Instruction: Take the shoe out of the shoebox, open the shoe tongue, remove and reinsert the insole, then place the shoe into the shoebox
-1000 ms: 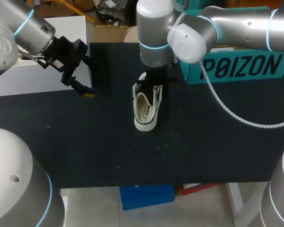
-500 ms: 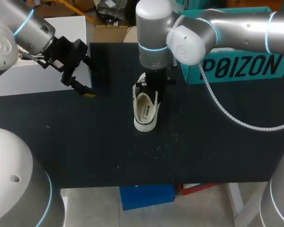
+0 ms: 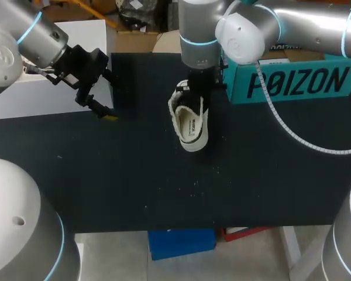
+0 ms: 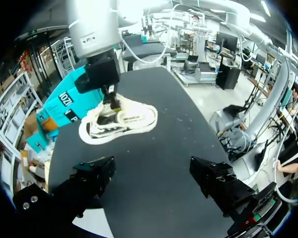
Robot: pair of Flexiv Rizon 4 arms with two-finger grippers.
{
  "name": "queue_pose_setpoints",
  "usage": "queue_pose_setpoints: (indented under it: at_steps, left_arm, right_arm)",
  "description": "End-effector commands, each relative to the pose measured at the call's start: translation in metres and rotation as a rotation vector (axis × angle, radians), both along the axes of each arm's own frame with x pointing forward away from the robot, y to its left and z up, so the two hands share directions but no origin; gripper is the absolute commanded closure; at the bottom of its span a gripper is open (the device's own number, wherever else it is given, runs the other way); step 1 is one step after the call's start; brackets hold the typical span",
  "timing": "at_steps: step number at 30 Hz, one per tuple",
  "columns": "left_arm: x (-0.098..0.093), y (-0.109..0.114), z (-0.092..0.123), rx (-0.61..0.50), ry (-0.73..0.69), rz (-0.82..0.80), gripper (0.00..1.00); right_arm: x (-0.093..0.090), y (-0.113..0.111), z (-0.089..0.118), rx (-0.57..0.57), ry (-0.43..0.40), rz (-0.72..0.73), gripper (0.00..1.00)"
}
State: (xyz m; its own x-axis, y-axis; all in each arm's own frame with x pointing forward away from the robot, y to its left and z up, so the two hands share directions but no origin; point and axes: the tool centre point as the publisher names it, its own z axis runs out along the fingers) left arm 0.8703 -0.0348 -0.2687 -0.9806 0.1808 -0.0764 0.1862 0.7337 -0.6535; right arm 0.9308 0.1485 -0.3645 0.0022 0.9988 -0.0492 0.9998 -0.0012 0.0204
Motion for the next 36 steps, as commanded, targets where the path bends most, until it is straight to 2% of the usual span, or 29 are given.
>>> queue_pose_setpoints:
  at_steps: [1, 3, 4, 6, 7, 8, 9, 11, 12, 13, 14, 36]
  left_arm:
    - [-0.001, 0.0, -0.001, 0.001, -0.004, 0.003, 0.0]
    - [-0.001, 0.0, -0.001, 0.001, -0.004, 0.003, 0.0]
    - [-0.001, 0.0, -0.001, 0.001, -0.004, 0.003, 0.0]
    - [-0.001, 0.0, -0.001, 0.001, -0.004, 0.003, 0.0]
    - [-0.001, 0.0, -0.001, 0.001, -0.004, 0.003, 0.0]
    - [-0.001, 0.0, -0.001, 0.001, -0.004, 0.003, 0.0]
    - [-0.001, 0.0, -0.001, 0.001, -0.004, 0.003, 0.0]
    - [-0.001, 0.0, -0.001, 0.001, -0.004, 0.003, 0.0]
    - [-0.001, 0.0, -0.001, 0.001, -0.004, 0.003, 0.0]
    - [-0.001, 0.0, -0.001, 0.001, -0.004, 0.003, 0.0]
    - [-0.001, 0.0, -0.001, 0.001, -0.004, 0.003, 0.0]
    - [-0.001, 0.0, -0.001, 0.001, -0.004, 0.003, 0.0]
  right_arm:
    - [0.008, -0.014, 0.062, 0.053, -0.02, 0.06, 1.0]
    - [0.022, -0.018, 0.08, 0.114, -0.033, 0.151, 1.0]
    - [0.028, -0.02, 0.093, 0.108, -0.036, 0.206, 1.0]
    - [0.033, -0.02, 0.123, 0.17, -0.057, 0.385, 1.0]
    - [0.04, -0.026, 0.134, 0.168, -0.063, 0.473, 1.0]
    - [0.044, -0.029, 0.153, 0.144, -0.059, 0.599, 1.0]
    - [0.046, -0.029, 0.167, 0.148, -0.042, 0.712, 1.0]
    - [0.051, -0.035, 0.189, 0.075, -0.007, 0.888, 1.0]
    - [0.052, -0.039, 0.205, 0.057, 0.03, 1.037, 1.0]
    - [0.054, -0.045, 0.213, 0.019, 0.07, 1.083, 1.0]
    - [0.055, -0.048, 0.22, 0.037, 0.093, 1.129, 1.0]
    - [0.055, -0.048, 0.22, 0.037, 0.093, 1.129, 1.0]
